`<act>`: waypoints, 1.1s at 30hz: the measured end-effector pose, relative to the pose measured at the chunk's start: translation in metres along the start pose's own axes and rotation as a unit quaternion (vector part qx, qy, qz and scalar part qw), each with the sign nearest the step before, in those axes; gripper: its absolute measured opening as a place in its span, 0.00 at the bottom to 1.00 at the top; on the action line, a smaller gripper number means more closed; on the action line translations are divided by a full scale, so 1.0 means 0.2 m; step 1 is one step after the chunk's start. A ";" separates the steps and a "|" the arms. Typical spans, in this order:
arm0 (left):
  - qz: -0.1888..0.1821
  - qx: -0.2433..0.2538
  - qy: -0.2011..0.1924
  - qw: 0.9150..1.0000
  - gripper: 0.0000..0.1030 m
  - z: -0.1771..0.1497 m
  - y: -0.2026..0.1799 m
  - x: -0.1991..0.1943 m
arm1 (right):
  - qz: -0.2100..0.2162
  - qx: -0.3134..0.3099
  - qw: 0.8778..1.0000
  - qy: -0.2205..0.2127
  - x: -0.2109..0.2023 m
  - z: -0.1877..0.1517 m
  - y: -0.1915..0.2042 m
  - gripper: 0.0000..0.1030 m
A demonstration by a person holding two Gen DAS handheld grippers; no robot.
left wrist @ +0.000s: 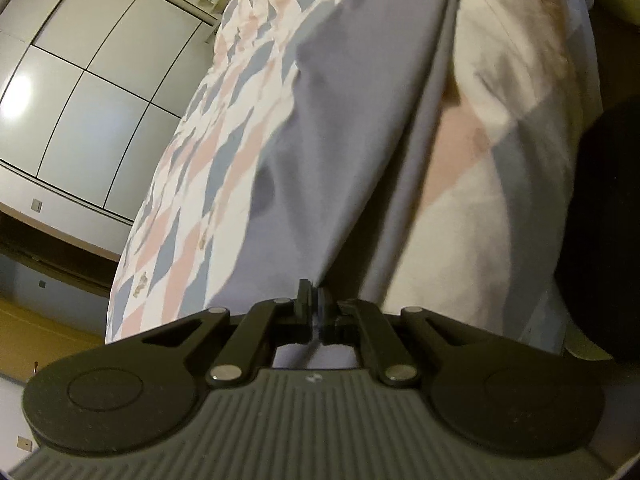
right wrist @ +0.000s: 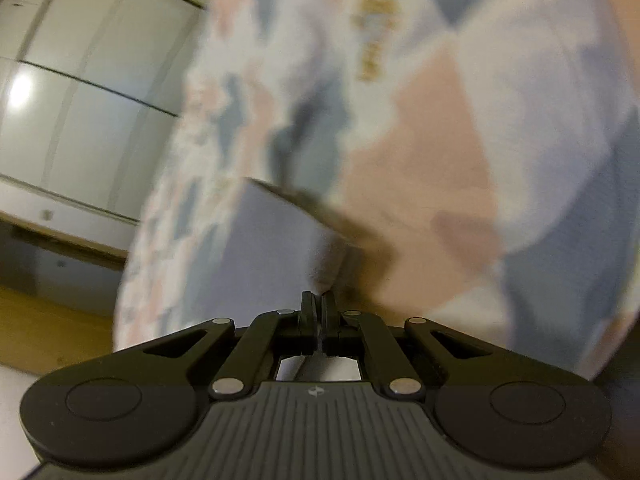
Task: Fold clothes
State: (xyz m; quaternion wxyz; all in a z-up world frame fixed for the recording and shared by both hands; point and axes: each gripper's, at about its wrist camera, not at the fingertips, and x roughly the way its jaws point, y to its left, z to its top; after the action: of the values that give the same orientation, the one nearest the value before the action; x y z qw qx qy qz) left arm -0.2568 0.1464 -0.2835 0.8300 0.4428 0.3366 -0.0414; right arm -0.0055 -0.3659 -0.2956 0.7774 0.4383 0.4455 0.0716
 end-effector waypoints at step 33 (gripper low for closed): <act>-0.015 -0.639 0.091 0.764 0.11 -0.70 1.03 0.35 | 0.171 -0.460 0.848 0.198 0.61 -1.12 1.01 0.10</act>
State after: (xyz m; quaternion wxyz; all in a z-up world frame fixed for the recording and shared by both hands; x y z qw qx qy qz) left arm -0.2011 0.3935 -0.2335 0.8856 -0.1936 0.3655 0.2113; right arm -0.0462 -0.0437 -0.2702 0.7608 0.0764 0.4239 0.4854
